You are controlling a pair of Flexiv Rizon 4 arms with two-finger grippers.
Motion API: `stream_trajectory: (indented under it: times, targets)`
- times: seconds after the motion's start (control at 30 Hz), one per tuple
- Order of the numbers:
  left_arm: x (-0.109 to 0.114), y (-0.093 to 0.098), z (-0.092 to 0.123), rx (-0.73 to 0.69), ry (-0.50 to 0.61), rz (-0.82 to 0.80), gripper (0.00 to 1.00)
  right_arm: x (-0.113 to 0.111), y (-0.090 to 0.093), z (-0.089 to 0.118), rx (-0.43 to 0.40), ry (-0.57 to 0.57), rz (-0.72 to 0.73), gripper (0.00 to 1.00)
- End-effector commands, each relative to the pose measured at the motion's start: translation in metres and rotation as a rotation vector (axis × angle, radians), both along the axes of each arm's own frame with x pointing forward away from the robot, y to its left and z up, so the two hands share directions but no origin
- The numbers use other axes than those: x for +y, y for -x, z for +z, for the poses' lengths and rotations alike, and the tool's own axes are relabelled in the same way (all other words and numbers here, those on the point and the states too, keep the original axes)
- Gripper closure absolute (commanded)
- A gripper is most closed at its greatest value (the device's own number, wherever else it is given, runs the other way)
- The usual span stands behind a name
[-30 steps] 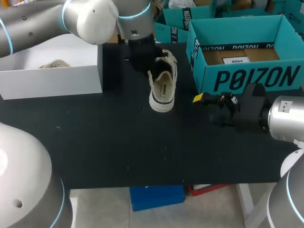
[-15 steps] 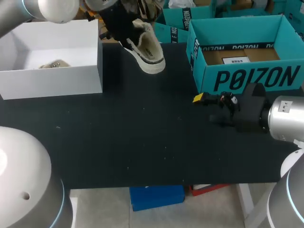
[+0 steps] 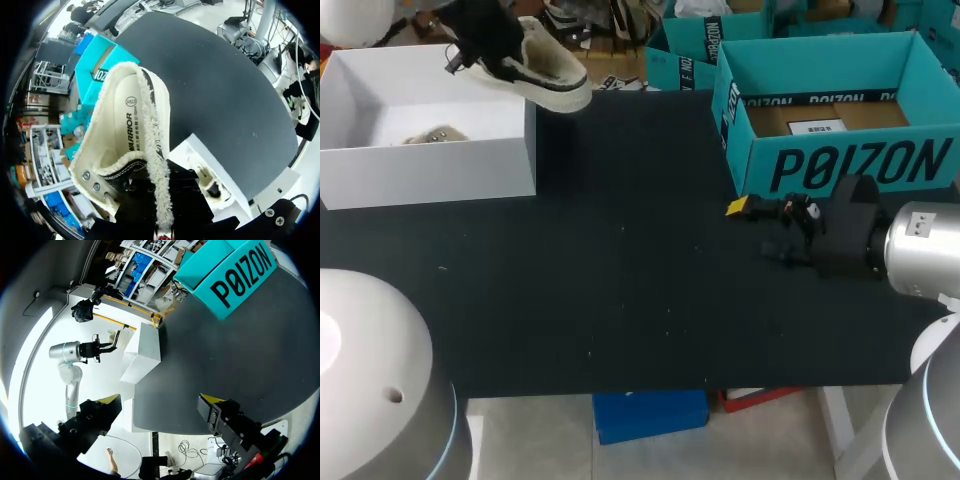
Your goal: Take the shoe out of the shoebox, open the shoe tongue, remove and reinsert the insole, then place the shoe into the shoebox
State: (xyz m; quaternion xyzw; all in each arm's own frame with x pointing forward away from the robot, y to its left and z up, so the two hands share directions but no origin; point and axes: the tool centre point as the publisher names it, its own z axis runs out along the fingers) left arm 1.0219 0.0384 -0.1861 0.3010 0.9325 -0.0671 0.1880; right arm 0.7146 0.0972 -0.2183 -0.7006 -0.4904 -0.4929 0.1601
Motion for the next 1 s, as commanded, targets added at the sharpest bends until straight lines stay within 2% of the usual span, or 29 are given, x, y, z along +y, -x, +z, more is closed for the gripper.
stream_trajectory:
  times: [0.03, 0.17, 0.3, 0.47, 1.0]
  targets:
    - [0.029, -0.001, -0.005, -0.008, 0.043, 0.199, 1.0, -0.001, 0.0, 0.001, 0.0, 0.0, 0.001, 0.0]
    - [0.051, -0.013, -0.017, 0.013, 0.052, 0.259, 1.0, -0.001, 0.0, 0.001, 0.0, 0.0, 0.001, 0.0]
    - [0.062, -0.021, -0.025, 0.025, 0.042, 0.3, 1.0, -0.001, 0.0, 0.001, 0.0, 0.0, 0.001, 0.0]
    - [0.085, -0.041, -0.037, 0.04, 0.048, 0.369, 1.0, -0.001, 0.0, 0.001, 0.0, 0.0, 0.001, 0.0]
    - [0.13, -0.076, -0.052, 0.031, 0.017, 0.49, 1.0, -0.001, 0.0, 0.001, 0.0, 0.0, 0.001, 0.0]
